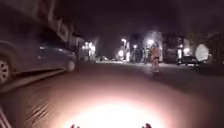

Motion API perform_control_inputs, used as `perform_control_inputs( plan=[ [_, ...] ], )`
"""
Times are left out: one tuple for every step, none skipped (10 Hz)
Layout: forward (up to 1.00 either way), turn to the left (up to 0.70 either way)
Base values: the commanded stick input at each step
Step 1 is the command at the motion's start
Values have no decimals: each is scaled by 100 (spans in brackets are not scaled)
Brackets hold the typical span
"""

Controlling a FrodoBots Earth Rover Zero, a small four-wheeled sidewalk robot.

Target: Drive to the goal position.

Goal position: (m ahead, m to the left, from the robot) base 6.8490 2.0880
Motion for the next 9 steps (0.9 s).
perform_control_inputs(
  plan=[
    [70, 0],
    [70, 0],
    [70, 0],
    [70, 0],
    [70, 0],
    [70, 0],
    [70, 11],
    [70, 35],
    [70, 34]
  ],
)
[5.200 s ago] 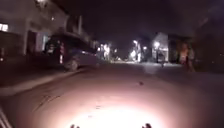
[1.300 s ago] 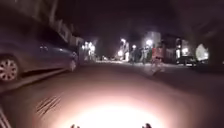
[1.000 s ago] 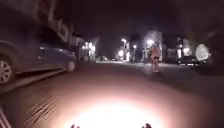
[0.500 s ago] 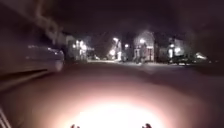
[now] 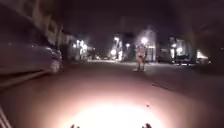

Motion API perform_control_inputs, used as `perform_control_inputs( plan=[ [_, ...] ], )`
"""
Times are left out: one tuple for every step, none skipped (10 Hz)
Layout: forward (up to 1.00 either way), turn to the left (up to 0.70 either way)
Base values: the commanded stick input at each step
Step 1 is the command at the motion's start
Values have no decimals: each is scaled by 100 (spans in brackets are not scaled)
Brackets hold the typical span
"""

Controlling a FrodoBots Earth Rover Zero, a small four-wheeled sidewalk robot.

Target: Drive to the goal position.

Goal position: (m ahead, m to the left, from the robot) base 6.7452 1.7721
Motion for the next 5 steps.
perform_control_inputs(
  plan=[
    [70, 10],
    [70, 4],
    [70, 0],
    [70, 0],
    [70, 0]
  ],
)
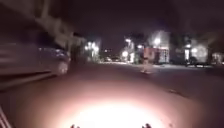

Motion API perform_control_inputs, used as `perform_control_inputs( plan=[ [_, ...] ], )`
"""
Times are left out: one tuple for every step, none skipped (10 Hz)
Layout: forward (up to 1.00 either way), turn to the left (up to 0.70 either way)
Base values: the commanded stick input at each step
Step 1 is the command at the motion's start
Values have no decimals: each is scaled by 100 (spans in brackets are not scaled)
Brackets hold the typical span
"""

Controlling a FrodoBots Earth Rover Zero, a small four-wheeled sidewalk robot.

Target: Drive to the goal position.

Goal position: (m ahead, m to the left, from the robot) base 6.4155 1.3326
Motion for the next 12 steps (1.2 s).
perform_control_inputs(
  plan=[
    [70, 0],
    [70, 0],
    [70, 0],
    [70, 0],
    [70, 0],
    [70, 0],
    [70, 0],
    [70, 0],
    [70, 0],
    [70, 0],
    [70, 0],
    [70, 0]
  ],
)
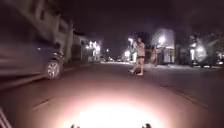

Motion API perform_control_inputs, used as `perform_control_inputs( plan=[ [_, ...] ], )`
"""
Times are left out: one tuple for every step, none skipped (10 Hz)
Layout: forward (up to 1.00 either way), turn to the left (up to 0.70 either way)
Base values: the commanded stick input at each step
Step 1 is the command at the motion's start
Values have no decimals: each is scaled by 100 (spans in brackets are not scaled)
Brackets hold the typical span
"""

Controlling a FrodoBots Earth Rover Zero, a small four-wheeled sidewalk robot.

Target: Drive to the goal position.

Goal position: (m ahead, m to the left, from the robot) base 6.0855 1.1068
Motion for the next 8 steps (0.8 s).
perform_control_inputs(
  plan=[
    [70, 0],
    [70, 0],
    [70, 0],
    [70, 0],
    [70, 0],
    [70, 0],
    [70, 0],
    [70, 0]
  ],
)
